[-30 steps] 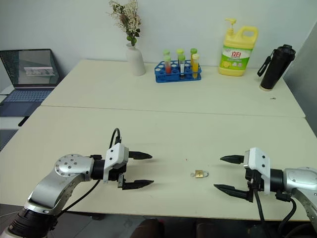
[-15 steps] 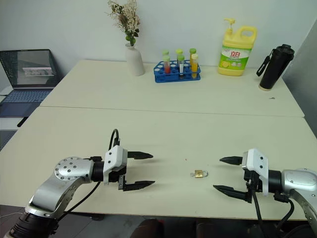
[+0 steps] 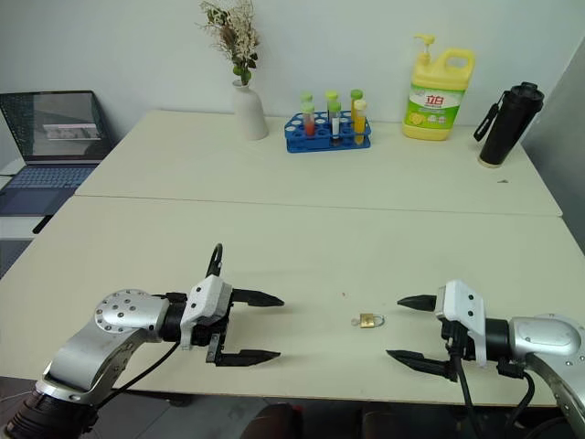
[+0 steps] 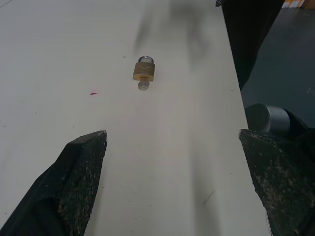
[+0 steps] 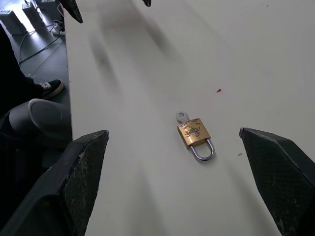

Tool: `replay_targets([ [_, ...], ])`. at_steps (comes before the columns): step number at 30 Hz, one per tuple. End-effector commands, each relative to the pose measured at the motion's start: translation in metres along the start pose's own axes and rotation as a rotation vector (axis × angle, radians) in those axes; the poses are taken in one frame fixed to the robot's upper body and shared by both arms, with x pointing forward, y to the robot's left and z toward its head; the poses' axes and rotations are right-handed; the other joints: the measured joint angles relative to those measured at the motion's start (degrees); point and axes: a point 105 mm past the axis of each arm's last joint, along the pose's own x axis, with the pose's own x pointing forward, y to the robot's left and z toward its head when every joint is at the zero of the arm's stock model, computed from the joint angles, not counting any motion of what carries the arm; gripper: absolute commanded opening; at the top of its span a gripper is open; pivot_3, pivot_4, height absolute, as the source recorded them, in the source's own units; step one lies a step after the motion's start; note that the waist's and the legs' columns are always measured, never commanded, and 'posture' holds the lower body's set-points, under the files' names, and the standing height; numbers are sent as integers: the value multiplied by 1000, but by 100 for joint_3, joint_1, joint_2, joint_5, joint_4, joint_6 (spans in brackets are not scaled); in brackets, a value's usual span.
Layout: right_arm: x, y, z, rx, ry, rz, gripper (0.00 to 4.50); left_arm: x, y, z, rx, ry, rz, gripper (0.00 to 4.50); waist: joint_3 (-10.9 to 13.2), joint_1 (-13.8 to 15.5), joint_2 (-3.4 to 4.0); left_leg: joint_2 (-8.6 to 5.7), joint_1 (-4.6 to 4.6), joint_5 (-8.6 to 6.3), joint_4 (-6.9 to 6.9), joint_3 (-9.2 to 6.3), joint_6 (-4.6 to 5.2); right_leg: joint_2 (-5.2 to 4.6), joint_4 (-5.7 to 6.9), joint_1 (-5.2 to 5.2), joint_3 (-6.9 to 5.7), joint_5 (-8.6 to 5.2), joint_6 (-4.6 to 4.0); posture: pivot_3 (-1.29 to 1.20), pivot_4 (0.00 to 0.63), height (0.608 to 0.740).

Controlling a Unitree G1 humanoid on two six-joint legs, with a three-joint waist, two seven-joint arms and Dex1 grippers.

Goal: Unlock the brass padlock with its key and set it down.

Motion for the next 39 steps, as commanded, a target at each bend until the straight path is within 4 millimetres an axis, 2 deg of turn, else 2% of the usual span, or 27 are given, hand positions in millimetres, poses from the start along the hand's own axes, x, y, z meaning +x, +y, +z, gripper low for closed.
replay_targets([
  [1, 2, 1, 7, -44, 1, 6, 4477, 0, -2, 6, 96, 8, -18, 4500, 0, 1, 0, 0, 0, 0, 0, 0, 0, 0, 0, -1, 0, 0, 0, 0, 150, 740],
  [7, 12, 2, 4, -32, 36, 5, 4477, -1, -16, 0, 123, 34, -104, 4500, 0, -5, 1, 0, 0, 0, -1, 0, 0, 0, -1, -1, 1, 0, 0, 0, 150, 740],
  [19, 66, -13, -7, -210, 162, 5, 4477, -2, -9, -9, 157, 42, -71, 4500, 0, -8, 0, 0, -4, 0, -1, -2, 0, 1, -1, -5, -2, -1, -2, 0, 150, 740],
  [29, 70, -22, -22, -171, 218, 13, 4477, -4, -7, -11, 162, 49, -55, 4500, 0, -6, 1, 0, -6, 0, 0, -15, 0, 0, -1, -5, -15, -1, -2, 0, 150, 740],
  [39, 72, -20, -26, -144, 218, 16, 4477, -3, -6, -11, 164, 49, -55, 4500, 0, -6, 1, 0, -8, 0, 0, -56, 0, -1, 0, 6, -59, -5, -11, 0, 150, 740],
])
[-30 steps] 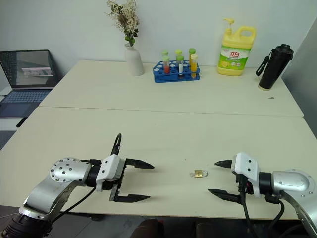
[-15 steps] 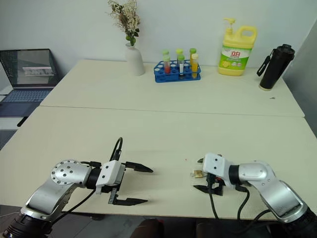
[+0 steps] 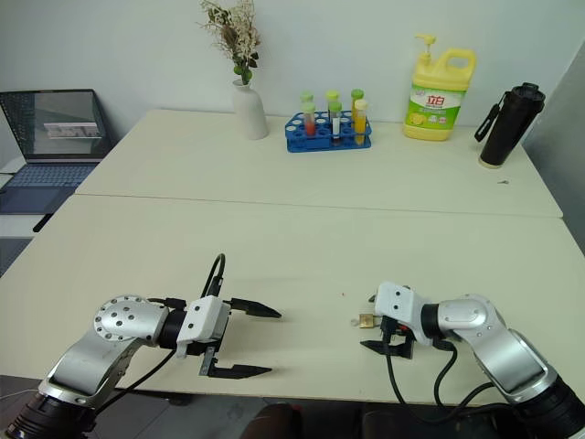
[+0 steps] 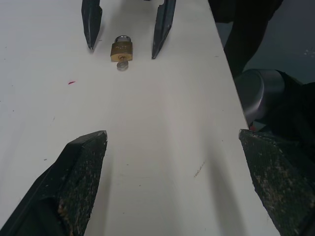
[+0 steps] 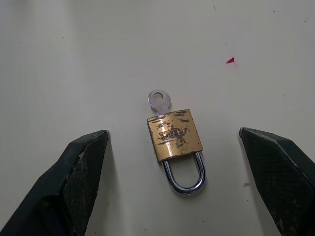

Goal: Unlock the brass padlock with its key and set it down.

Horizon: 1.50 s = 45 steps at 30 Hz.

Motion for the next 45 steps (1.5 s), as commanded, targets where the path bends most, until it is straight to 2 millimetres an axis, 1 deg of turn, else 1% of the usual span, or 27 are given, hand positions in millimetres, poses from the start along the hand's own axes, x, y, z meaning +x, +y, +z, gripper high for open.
replay_targets([
  [1, 0, 1, 0, -5, 0, -1, 4313, -1, 4, 5, 37, -7, 12, 4500, 0, 0, 0, 0, 0, 0, 0, -2, 0, 0, 0, 1, -3, 0, 0, 0, 150, 740],
  [3, 1, 1, 0, -3, -1, -1, 3904, -1, 3, 5, 37, -8, 11, 4500, 0, 0, 0, 0, 0, 0, 0, -6, 0, 0, 0, 2, -6, 0, -1, 0, 150, 740],
  [9, 2, 2, 2, 4, -9, 3, 1875, 0, 4, 5, 34, -8, 13, 4500, 0, 0, 1, 0, 0, 0, 0, -11, 0, 0, 0, 4, -11, 3, -8, 0, 150, 740],
  [12, 2, 0, 1, 5, -3, 1, 955, 0, 6, 5, 24, -14, 22, 4500, 0, 1, 1, 0, 0, 0, 0, -12, 0, 0, 0, 5, -12, 3, -8, 0, 150, 740],
  [16, -1, -6, 4, -4, -11, -37, 948, -1, 9, 6, -16, -33, 49, 4500, 0, -1, 1, 0, 0, 0, 0, -13, 0, 0, 0, 6, -13, 3, -8, 0, 150, 740],
  [18, -7, -12, 8, -48, -20, -88, 948, -4, 17, 7, -38, -48, 92, 4500, 1, 0, 1, 0, 0, 0, 0, -13, 0, 0, 0, 7, -13, 3, -8, 0, 150, 740],
  [20, -14, -20, 16, -107, -36, -148, 948, -8, 27, 10, -54, -65, 138, 4500, 1, 1, 2, -1, -1, 0, 1, -14, 0, 0, 1, 6, -14, 3, -8, 0, 150, 740],
  [23, -24, -31, 29, -259, -43, -251, 948, -15, 47, 17, -68, -104, 223, 4500, 2, 3, 3, -1, -2, 1, 1, -17, -1, 0, 2, 5, -18, 4, -8, 0, 150, 740],
  [26, -32, -40, 39, -381, -50, -337, 948, -19, 61, 22, -85, -127, 280, 4500, 2, 2, 3, -2, -5, 1, 1, -18, -2, 1, 2, 3, -19, 4, -8, 0, 150, 740],
  [31, -36, -46, 47, -477, -72, -412, 948, -21, 69, 25, -109, -138, 307, 4500, 2, -15, 3, -3, -7, 2, 1, -15, -3, 1, 1, 1, -15, 3, -8, 0, 150, 740],
  [32, -38, -48, 49, -534, -67, -439, 948, -21, 71, 26, -112, -134, 309, 4500, 2, -15, 3, -3, -9, 2, 1, -15, -3, 1, 1, -2, -15, 3, -8, 0, 150, 740],
  [33, -43, -55, 54, -692, -45, -516, 948, -20, 76, 31, -116, -151, 307, 4500, 2, -11, 3, -3, -10, 2, 1, -16, -3, 1, 2, -2, -17, 3, -9, 0, 150, 740],
  [34, -46, -57, 58, -807, -32, -557, 948, -19, 79, 35, -118, -164, 304, 4500, 3, -7, 4, -3, -10, 2, 2, -17, -3, 1, 2, -2, -18, 3, -9, 0, 150, 740],
  [35, -47, -58, 59, -885, -28, -579, 948, -18, 81, 37, -120, -172, 301, 4500, 3, 1, 4, -4, -12, 2, 4, -16, -4, 0, 5, -5, -16, 3, -9, 0, 150, 740],
  [36, -49, -59, 64, -962, -40, -616, 948, -17, 84, 40, -127, -184, 305, 4500, 2, 8, 3, -6, -13, 2, 5, -15, -4, 0, 5, -3, -16, 3, -8, 0, 150, 740],
  [38, -55, -60, 83, -1095, -111, -719, 948, -14, 90, 47, -148, -209, 304, 4500, 2, 2, 3, -7, -12, 3, 7, -15, -6, 0, 4, -2, -15, 3, -8, 0, 150, 740],
  [40, -60, -61, 93, -1144, -174, -790, 948, -8, 94, 56, -164, -237, 295, 4500, 2, 1, 3, -6, -12, 8, 7, -14, -14, 1, 6, -4, -15, 3, -8, 0, 150, 740],
  [42, -62, -60, 96, -1168, -204, -816, 948, -2, 97, 64, -196, -256, 281, 4500, 2, 0, 3, -6, -16, 22, 7, -14, -38, 2, 7, -7, -14, 3, -9, 0, 150, 740],
  [45, -65, -62, 101, -1195, -230, -850, 948, 2, 100, 73, -215, -286, 266, 4500, 2, -3, 3, -7, -19, 23, 7, -13, -40, 1, 5, -6, -12, 3, -9, 0, 150, 740],
])
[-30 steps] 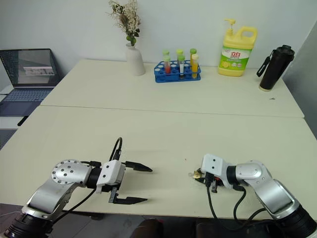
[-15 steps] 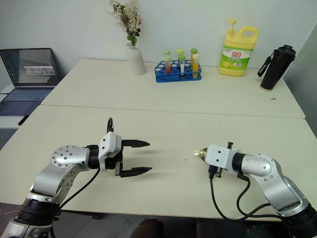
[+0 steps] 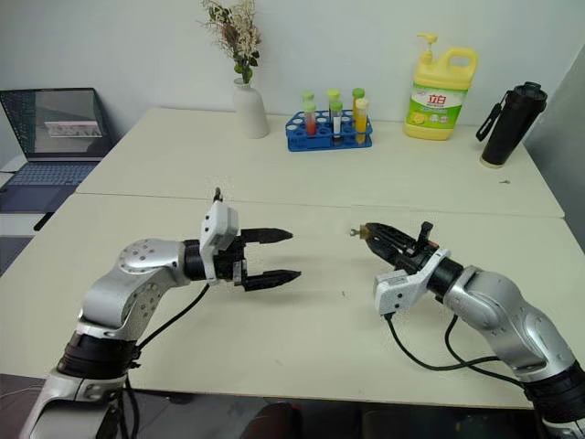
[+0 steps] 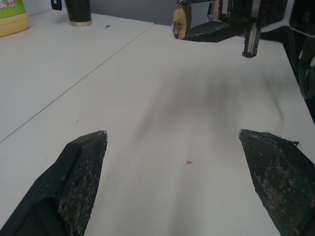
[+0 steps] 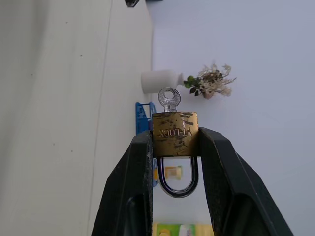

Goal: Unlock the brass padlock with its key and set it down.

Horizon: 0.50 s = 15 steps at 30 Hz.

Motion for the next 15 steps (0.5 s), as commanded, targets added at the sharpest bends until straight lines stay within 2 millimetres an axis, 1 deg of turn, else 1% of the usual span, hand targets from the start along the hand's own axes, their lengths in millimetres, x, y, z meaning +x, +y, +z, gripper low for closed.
replay_targets([
  [1, 0, -17, -2, -53, -8, -75, 948, 7, -1, 18, -2, -49, -17, 4500, 0, -3, 0, 0, 0, 0, 0, 1, 0, 0, 0, 0, 0, 0, 0, 0, 150, 740],
  [4, 1, -8, -6, -22, 5, -35, 948, 14, 2, 28, -22, -69, -18, 4500, 0, -4, 0, 0, 0, 1, 1, -2, 0, 0, 2, 1, -2, 0, 0, 0, 150, 740],
  [9, 6, -11, -2, -5, -19, -54, 948, 28, 2, 43, -57, -105, -76, 4500, 0, -7, 0, 0, 0, 1, 2, -1, 0, 0, 2, 1, -2, 0, -1, 0, 150, 740],
  [15, 8, -14, 6, 0, -59, -70, 948, 31, 0, 45, -110, -90, -146, 4500, 0, -26, 0, 0, 0, 5, 2, -2, -8, 1, 2, 0, -1, 0, -1, 0, 150, 740],
])
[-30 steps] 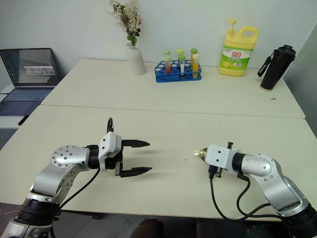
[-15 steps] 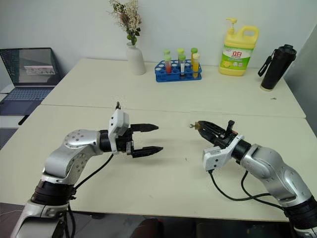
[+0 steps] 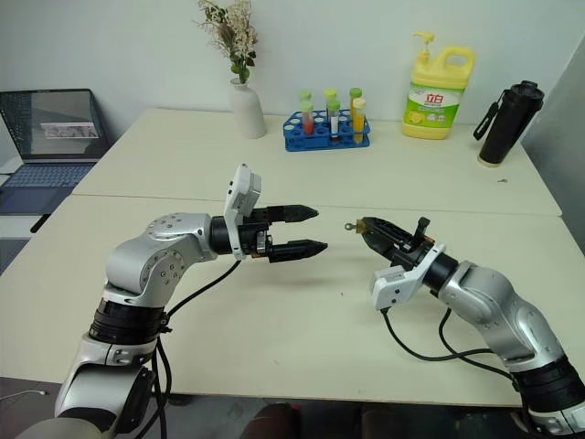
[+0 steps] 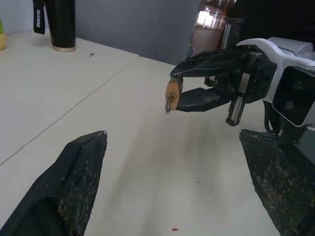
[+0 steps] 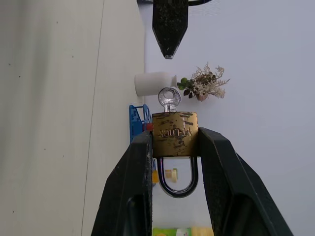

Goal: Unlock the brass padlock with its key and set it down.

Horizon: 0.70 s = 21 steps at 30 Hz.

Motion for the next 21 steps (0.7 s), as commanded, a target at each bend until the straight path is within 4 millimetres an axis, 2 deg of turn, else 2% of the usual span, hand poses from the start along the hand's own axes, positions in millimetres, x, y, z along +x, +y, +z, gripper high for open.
replay_targets([
  [1, 1, -17, 10, -23, -56, -65, 948, 2, -4, 8, -23, -14, -60, 4500, 0, 1, 0, 0, 0, 1, 0, 0, -2, 0, 0, 0, 0, 0, 0, 0, 150, 740],
  [5, 2, -23, 18, -34, -102, -106, 948, 7, -3, 11, -38, -14, -92, 4500, 0, 0, 0, -1, 0, 6, 1, -1, -10, 0, 1, 0, -1, 0, 0, 0, 150, 740],
  [13, 2, -21, 18, -33, -106, -92, 948, 12, -7, 10, -26, -12, -133, 4500, 0, 1, 0, -1, 0, 8, 0, -1, -13, 0, 1, 0, 0, 0, 0, 0, 150, 740],
  [16, 3, -21, 20, -30, -115, -89, 948, 19, -7, 13, -34, -30, -141, 3916, 0, 2, 0, -1, 0, 8, 0, -1, -13, 0, 2, 0, 0, 0, 0, 0, 150, 740],
  [19, 3, -21, 20, -29, -114, -88, 948, 21, -7, 14, -38, -39, -143, 2928, 0, 1, 0, -1, 0, 8, 1, 0, -13, 0, 1, 0, 1, 0, 0, 0, 150, 740],
  [21, 3, -21, 20, -29, -113, -88, 948, 20, -7, 14, -39, -38, -143, 2426, 0, -5, 0, -1, 0, 8, 1, -1, -13, 0, 1, -1, 1, 0, 0, 0, 150, 740],
])
